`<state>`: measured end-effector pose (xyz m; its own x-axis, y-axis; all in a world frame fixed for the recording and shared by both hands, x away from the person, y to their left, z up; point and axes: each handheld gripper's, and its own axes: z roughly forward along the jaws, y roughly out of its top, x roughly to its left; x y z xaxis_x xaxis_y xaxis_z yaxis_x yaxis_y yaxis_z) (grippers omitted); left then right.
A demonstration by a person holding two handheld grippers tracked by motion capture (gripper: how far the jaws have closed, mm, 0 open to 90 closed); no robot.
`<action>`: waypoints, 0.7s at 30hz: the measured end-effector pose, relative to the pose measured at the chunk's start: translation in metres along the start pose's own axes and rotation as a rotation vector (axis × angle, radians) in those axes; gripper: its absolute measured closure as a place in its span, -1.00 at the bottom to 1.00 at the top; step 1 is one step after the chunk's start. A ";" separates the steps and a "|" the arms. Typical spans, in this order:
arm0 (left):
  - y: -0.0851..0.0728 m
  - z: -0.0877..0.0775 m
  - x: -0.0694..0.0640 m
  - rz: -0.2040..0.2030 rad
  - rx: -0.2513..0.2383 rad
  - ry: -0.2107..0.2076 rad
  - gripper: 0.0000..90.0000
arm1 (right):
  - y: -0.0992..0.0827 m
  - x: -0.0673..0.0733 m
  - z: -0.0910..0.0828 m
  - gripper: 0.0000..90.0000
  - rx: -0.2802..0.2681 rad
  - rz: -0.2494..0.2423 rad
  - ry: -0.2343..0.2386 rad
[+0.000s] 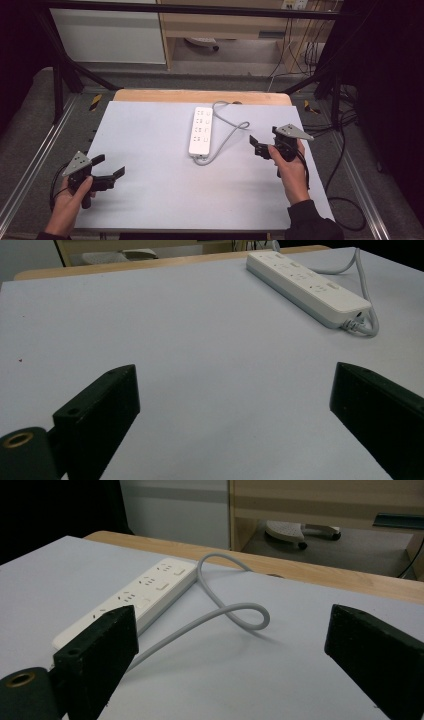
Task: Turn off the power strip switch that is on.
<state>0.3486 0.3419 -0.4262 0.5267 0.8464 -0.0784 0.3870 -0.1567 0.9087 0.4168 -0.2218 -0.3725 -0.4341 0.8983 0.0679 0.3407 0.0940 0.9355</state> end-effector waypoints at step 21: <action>0.000 0.000 0.000 0.004 -0.002 -0.004 -0.87 | 0.030 0.013 0.039 -0.86 -0.010 -0.025 0.037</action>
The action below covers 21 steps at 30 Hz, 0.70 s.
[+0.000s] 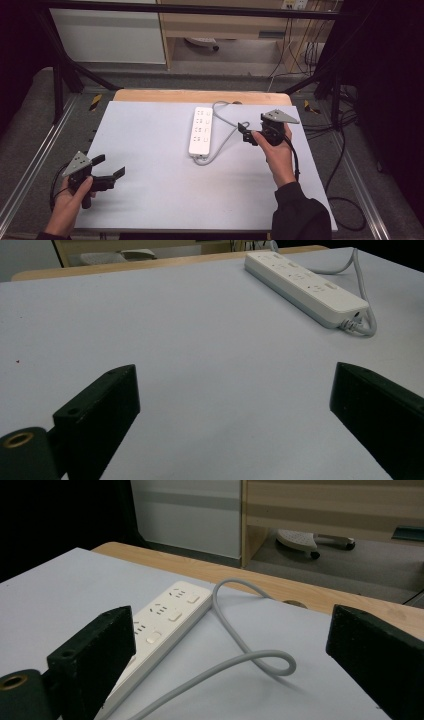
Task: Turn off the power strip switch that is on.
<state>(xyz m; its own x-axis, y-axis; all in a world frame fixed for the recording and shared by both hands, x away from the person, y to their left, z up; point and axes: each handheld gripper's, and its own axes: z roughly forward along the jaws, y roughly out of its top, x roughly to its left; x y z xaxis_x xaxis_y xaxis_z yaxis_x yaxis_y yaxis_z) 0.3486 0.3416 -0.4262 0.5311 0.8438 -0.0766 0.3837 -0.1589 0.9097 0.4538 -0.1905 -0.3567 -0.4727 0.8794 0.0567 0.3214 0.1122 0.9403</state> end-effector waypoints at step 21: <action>0.000 -0.001 0.000 -0.001 0.006 -0.004 -0.87 | 0.013 0.010 0.042 -0.71 0.014 -0.001 -0.001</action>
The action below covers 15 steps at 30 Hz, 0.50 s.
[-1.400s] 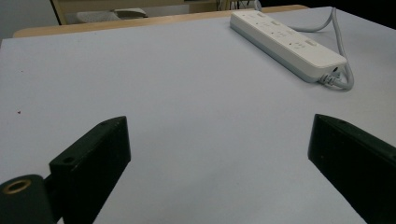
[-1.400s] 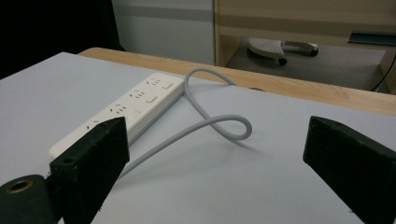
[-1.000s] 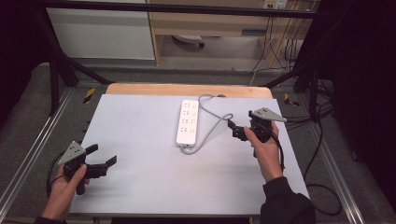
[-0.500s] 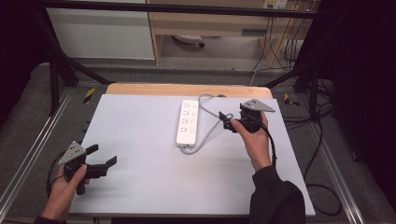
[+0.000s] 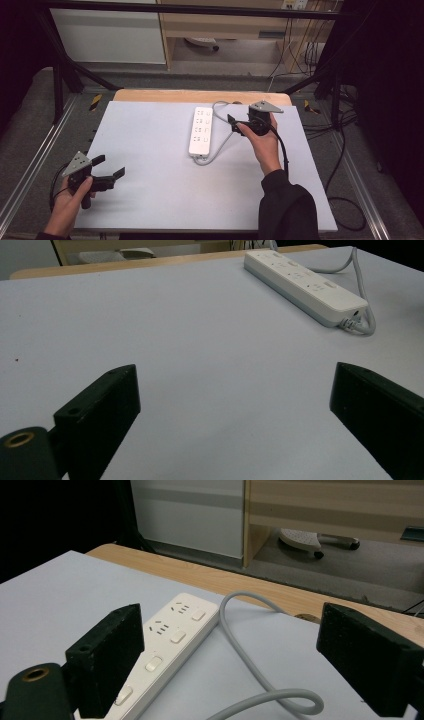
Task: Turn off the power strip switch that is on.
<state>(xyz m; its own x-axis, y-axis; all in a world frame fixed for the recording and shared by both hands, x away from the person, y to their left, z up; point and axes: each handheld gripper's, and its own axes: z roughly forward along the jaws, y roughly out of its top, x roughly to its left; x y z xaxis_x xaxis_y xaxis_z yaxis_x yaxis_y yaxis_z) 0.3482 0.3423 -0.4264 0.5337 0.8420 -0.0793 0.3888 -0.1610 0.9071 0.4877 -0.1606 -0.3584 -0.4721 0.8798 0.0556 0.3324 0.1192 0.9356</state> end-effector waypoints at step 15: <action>0.000 -0.001 0.000 0.002 -0.003 -0.004 -0.87 | -0.001 0.004 0.022 -0.20 -0.031 0.016 -0.027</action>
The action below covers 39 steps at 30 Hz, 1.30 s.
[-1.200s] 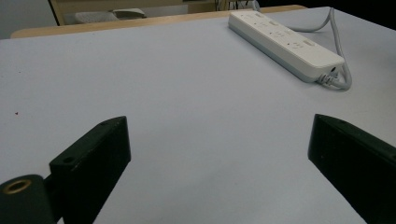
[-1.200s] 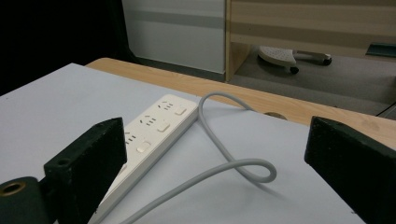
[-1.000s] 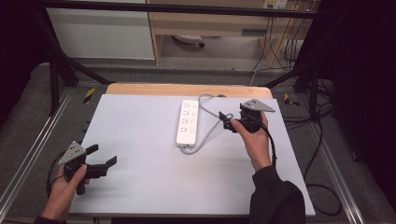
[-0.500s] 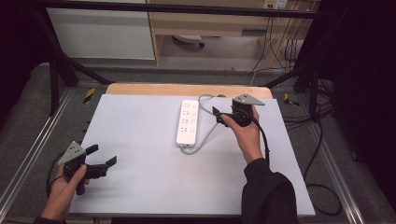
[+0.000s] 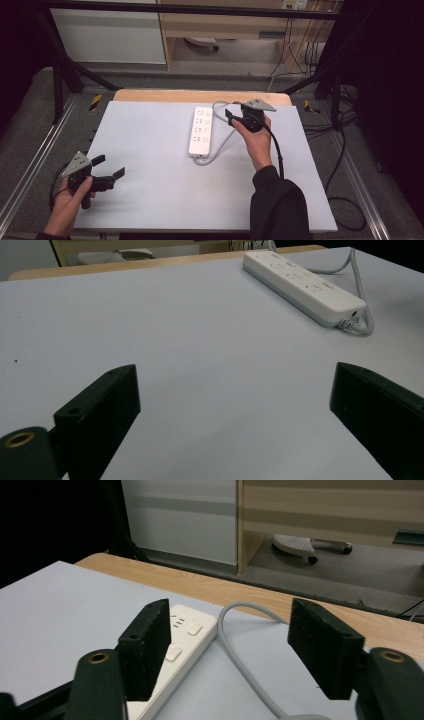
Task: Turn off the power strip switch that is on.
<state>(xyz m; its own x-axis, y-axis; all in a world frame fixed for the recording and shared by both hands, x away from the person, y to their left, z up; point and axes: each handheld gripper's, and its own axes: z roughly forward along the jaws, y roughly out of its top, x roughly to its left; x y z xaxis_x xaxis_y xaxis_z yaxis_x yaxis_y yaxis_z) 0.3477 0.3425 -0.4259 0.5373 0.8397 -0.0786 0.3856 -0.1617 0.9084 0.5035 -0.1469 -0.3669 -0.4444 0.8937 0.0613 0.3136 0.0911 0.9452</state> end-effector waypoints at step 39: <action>0.000 -0.001 0.000 0.002 -0.005 -0.001 -0.87 | -0.023 0.014 0.038 0.81 0.015 -0.022 -0.014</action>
<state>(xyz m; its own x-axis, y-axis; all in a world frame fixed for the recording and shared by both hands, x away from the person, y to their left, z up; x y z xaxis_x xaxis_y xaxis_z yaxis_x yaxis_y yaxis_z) 0.3469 0.3427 -0.4254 0.5385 0.8390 -0.0772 0.3809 -0.1606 0.9106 0.5218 -0.1201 -0.4001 -0.4394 0.8976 0.0363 0.3164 0.1169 0.9414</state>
